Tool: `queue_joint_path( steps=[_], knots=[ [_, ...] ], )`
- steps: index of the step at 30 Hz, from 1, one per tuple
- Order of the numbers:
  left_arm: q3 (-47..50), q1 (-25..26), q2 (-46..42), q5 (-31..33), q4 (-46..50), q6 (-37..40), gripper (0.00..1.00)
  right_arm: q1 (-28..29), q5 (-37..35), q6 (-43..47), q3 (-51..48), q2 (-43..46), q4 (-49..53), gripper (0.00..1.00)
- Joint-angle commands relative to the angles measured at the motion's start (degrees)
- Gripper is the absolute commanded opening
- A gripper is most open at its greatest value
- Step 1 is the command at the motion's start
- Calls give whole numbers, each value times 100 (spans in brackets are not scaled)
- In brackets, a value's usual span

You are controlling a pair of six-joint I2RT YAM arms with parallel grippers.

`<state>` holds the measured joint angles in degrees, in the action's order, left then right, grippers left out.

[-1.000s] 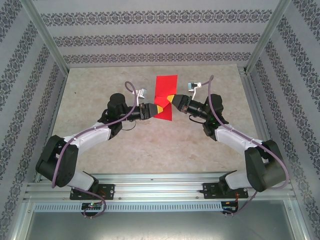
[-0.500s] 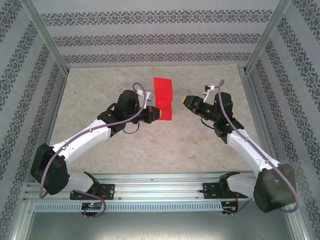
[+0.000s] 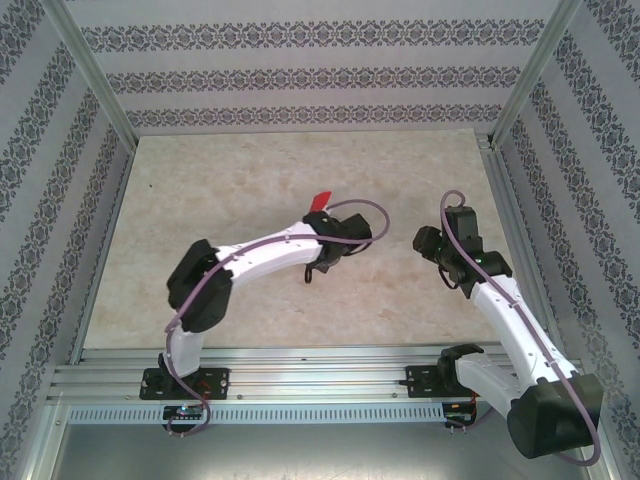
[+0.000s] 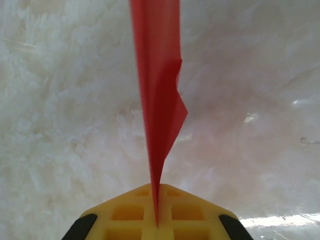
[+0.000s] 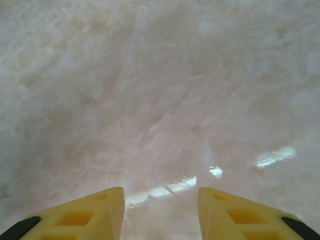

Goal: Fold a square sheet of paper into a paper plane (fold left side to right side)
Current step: Turn over the paper at the center of the table.

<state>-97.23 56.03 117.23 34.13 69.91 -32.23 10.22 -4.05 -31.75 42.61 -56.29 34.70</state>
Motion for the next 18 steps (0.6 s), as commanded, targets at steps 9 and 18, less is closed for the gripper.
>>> queue_joint_path(
  steps=[9, 18],
  knots=[
    [-1596, 286, 1558, -917, 1104, 194, 34, -752, 556, 314, -423, -13, 235, 43],
    [-580, -377, -58, -3659, -1271, 656, 50, -892, 2132, 102, -710, -19, -609, 44]
  ],
)
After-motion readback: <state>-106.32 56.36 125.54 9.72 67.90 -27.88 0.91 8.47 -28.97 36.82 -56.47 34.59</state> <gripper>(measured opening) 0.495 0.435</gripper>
